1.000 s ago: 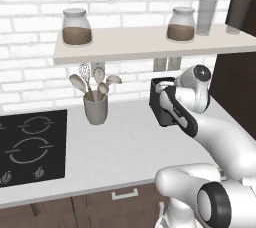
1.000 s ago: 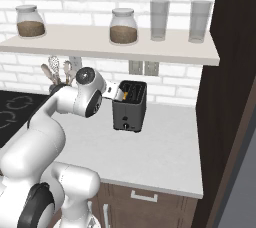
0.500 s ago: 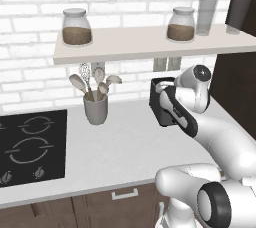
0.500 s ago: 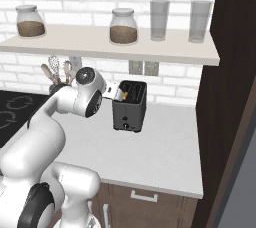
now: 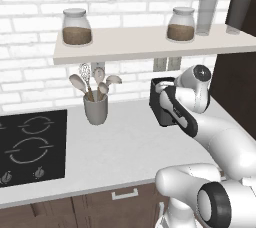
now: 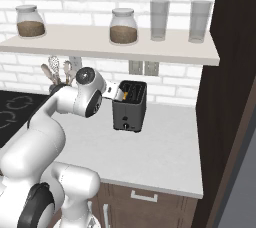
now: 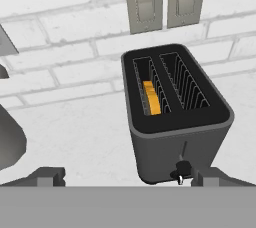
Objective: Start the toaster. Once the lever pops up, take the bread to the plate on the dining counter.
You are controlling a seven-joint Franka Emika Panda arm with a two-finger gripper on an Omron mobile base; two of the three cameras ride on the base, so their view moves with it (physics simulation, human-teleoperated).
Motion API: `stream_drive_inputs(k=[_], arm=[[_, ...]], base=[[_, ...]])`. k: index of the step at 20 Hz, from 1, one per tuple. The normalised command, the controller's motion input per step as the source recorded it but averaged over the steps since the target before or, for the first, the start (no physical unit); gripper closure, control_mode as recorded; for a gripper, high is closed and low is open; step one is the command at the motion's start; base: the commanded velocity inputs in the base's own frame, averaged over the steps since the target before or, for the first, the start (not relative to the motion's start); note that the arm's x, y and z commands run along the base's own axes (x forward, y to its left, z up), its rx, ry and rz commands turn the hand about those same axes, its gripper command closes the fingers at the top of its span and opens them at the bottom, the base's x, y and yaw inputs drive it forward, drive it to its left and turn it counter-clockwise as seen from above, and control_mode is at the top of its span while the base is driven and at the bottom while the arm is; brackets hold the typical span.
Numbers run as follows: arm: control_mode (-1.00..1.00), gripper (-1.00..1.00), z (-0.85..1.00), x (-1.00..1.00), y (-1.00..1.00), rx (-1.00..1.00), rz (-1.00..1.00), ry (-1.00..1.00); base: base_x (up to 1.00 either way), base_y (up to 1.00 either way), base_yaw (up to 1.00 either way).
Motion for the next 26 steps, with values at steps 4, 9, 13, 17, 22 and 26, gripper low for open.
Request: stream_drive_inputs(k=[4, 9, 13, 17, 22, 26], arm=[[-1.00, -1.00, 0.00, 0.00, 0.00, 0.00, 0.00, 0.00], [-1.00, -1.00, 0.00, 0.00, 0.00, 0.00, 0.00, 0.00], [-1.00, -1.00, 0.00, 0.00, 0.00, 0.00, 0.00, 0.00], [-1.00, -1.00, 0.00, 0.00, 0.00, 0.00, 0.00, 0.00], [-1.00, -1.00, 0.00, 0.00, 0.00, 0.00, 0.00, 0.00], [-1.00, -1.00, 0.00, 0.00, 0.00, 0.00, 0.00, 0.00]], base=[[0.00, 0.00, 0.00], [0.00, 0.00, 0.00], [0.00, 0.00, 0.00], [0.00, 0.00, 0.00], [0.00, 0.00, 0.00], [0.00, 0.00, 0.00]])
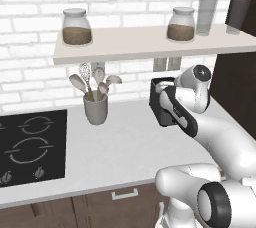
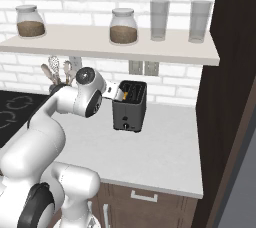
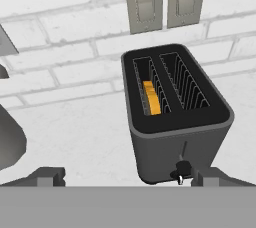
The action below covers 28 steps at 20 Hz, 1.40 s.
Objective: Start the toaster. Once the lever pops up, take the bread to the plate on the dining counter.
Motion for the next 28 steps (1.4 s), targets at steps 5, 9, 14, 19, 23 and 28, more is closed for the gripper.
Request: stream_drive_inputs(k=[5, 9, 14, 19, 23, 28], arm=[[-1.00, -1.00, 0.00, 0.00, 0.00, 0.00, 0.00, 0.00], [-1.00, -1.00, 0.00, 0.00, 0.00, 0.00, 0.00, 0.00], [-1.00, -1.00, 0.00, 0.00, 0.00, 0.00, 0.00, 0.00], [-1.00, -1.00, 0.00, 0.00, 0.00, 0.00, 0.00, 0.00], [-1.00, -1.00, 0.00, 0.00, 0.00, 0.00, 0.00, 0.00], [-1.00, -1.00, 0.00, 0.00, 0.00, 0.00, 0.00, 0.00]], base=[[0.00, 0.00, 0.00], [0.00, 0.00, 0.00], [0.00, 0.00, 0.00], [0.00, 0.00, 0.00], [0.00, 0.00, 0.00], [0.00, 0.00, 0.00]])
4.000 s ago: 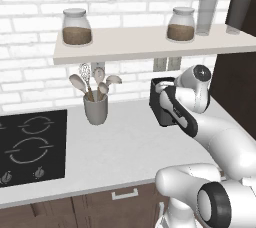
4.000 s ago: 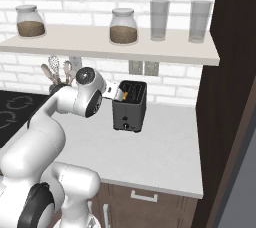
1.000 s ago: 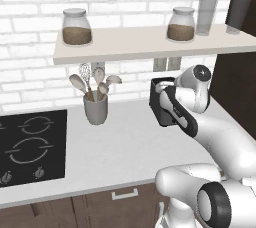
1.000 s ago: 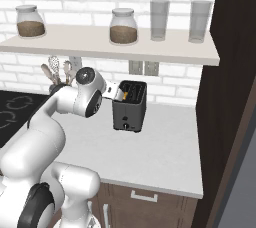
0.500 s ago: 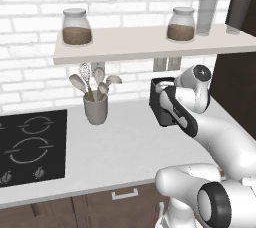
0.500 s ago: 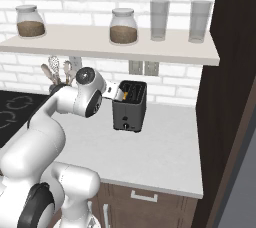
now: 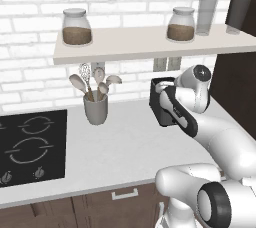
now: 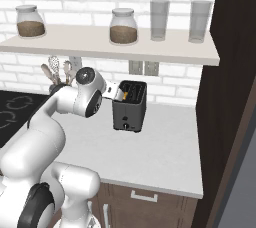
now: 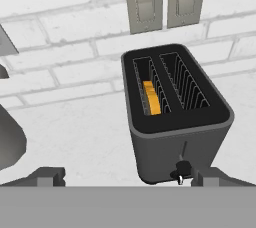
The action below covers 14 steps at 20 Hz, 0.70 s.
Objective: Start the toaster. Once the lever pops up, take the bread to the plate on the dining counter.
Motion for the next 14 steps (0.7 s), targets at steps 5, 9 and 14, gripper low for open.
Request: stream_drive_inputs(k=[5, 9, 14], arm=[[-1.00, -1.00, 0.00, 0.00, 0.00, 0.00, 0.00, 0.00], [-1.00, -1.00, 0.00, 0.00, 0.00, 0.00, 0.00, 0.00], [-1.00, -1.00, 0.00, 0.00, 0.00, 0.00, 0.00, 0.00]], base=[[0.00, 0.00, 0.00], [0.00, 0.00, 0.00], [0.00, 0.00, 0.00]])
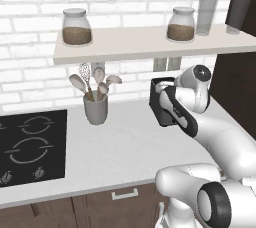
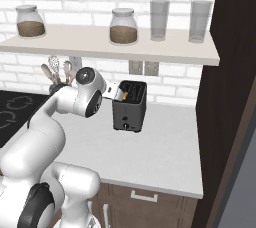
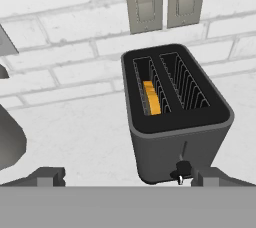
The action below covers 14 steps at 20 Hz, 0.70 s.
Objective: Start the toaster. Once the lever pops up, take the bread to the plate on the dining counter.
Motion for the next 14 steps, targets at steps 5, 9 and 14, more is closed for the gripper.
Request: stream_drive_inputs(k=[5, 9, 14], arm=[[-1.00, -1.00, 0.00, 0.00, 0.00, 0.00, 0.00, 0.00], [-1.00, -1.00, 0.00, 0.00, 0.00, 0.00, 0.00, 0.00], [-1.00, -1.00, 0.00, 0.00, 0.00, 0.00, 0.00, 0.00]], base=[[0.00, 0.00, 0.00], [0.00, 0.00, 0.00], [0.00, 0.00, 0.00]])
